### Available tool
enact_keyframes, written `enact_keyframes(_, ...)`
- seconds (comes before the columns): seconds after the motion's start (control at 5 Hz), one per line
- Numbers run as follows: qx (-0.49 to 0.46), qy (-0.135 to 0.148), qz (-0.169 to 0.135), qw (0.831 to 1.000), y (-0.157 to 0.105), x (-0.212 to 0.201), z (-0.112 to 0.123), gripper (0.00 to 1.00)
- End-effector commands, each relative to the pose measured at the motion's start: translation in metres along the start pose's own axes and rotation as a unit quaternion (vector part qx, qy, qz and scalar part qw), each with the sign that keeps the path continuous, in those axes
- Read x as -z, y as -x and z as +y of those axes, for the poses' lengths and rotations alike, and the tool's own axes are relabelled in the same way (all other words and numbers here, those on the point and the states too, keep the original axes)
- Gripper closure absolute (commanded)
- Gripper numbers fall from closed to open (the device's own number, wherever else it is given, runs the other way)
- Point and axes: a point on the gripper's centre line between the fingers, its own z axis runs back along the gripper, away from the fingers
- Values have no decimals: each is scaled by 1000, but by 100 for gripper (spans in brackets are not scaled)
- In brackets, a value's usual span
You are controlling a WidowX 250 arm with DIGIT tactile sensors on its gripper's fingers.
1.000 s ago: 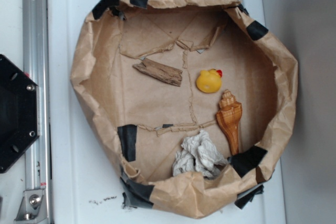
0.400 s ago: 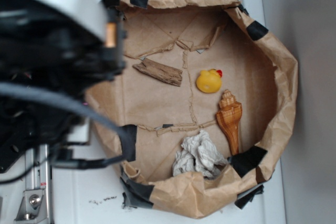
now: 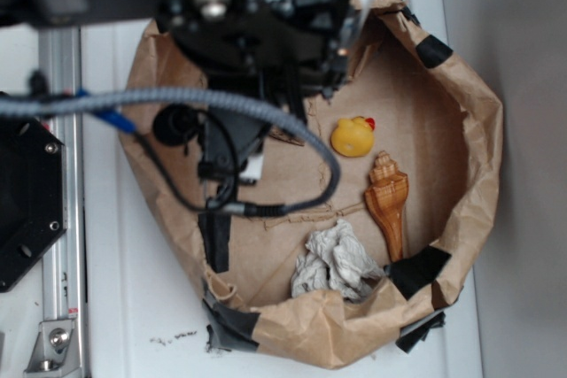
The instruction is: Grab the wood chip.
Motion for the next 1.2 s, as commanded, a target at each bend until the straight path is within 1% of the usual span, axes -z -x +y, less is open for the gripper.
enact_keyframes(0.0,47,-20,-2,999,6,59,-5,0)
enact_keyframes(0.2,60,-23,-21,998,3,75,1,0)
enact_keyframes(0.4,64,-22,-23,997,3,87,2,0)
enact_keyframes(0.6,53,-27,-27,998,6,97,1,0)
enact_keyframes(0.8,65,-21,-44,997,-4,115,-2,0)
enact_keyframes(1.0,62,-17,-34,997,-12,129,7,0)
